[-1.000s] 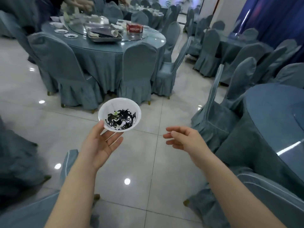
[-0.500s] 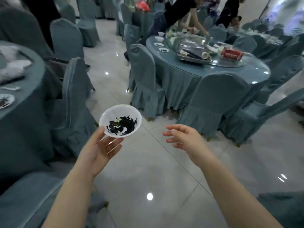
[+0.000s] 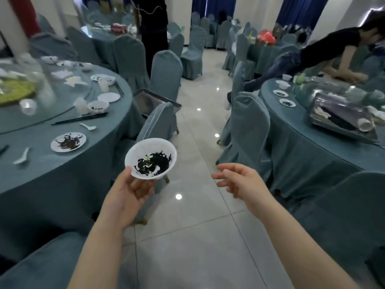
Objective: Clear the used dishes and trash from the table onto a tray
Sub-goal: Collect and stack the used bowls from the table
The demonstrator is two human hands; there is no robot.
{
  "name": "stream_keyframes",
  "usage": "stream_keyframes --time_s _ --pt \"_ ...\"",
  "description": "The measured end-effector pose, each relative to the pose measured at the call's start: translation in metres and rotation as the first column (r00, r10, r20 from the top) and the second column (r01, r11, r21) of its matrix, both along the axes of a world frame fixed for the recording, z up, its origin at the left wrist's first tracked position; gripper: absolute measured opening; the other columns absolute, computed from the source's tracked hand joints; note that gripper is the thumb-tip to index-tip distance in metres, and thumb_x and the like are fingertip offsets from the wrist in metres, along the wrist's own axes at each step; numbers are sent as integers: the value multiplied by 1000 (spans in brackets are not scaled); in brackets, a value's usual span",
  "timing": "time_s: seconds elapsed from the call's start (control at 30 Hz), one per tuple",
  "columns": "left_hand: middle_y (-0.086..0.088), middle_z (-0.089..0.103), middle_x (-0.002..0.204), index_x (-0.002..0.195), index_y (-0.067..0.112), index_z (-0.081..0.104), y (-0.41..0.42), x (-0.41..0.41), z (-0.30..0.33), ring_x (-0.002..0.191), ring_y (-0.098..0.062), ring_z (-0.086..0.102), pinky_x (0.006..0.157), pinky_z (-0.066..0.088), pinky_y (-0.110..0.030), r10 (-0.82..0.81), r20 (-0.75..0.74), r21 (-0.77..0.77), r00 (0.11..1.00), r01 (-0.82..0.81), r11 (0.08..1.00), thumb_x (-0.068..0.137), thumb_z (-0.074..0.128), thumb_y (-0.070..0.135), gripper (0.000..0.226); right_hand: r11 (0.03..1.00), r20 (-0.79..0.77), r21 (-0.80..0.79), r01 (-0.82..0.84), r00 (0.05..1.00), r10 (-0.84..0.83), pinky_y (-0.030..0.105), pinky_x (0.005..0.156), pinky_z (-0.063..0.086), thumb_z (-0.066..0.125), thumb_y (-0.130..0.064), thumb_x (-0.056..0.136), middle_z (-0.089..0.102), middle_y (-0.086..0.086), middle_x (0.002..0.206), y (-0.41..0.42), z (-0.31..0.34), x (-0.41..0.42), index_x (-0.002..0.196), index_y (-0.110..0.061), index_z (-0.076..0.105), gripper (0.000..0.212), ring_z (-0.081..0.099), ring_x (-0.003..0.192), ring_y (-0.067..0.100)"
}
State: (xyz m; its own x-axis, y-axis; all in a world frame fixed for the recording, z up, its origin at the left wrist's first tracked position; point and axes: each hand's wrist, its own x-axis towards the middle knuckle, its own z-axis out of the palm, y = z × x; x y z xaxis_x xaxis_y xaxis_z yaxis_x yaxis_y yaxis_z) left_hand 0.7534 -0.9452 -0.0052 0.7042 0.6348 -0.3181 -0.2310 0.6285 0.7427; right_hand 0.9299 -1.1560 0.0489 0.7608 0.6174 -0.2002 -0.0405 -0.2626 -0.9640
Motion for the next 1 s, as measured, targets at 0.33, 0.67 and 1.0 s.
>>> stream_keyframes --time_s 0.33,0.67,1.0 --pt "-2 74 93 109 24 60 130 67 -15 87 -18 71 81 47 -35 284 -49 -4 958 -284 959 91 48 42 29 953 -51 29 -300 952 302 26 70 54 57 -14 94 75 -2 90 201 -11 128 103 -20 67 14 71 80 16" --pt "-2 75 89 108 21 60 252 93 -22 90 -20 65 78 47 -33 542 -184 15 820 -549 836 96 42 39 29 778 -38 57 -626 777 628 24 63 51 53 -9 94 75 3 88 434 -13 196 101 -17 67 17 68 71 14" --pt "-6 74 90 108 23 61 366 95 -58 87 -20 69 78 46 -34 657 -202 -75 727 -680 729 90 51 38 26 726 -20 -133 -675 734 679 18 54 45 57 -11 91 75 -2 80 612 -66 223 96 -19 66 13 64 60 7"
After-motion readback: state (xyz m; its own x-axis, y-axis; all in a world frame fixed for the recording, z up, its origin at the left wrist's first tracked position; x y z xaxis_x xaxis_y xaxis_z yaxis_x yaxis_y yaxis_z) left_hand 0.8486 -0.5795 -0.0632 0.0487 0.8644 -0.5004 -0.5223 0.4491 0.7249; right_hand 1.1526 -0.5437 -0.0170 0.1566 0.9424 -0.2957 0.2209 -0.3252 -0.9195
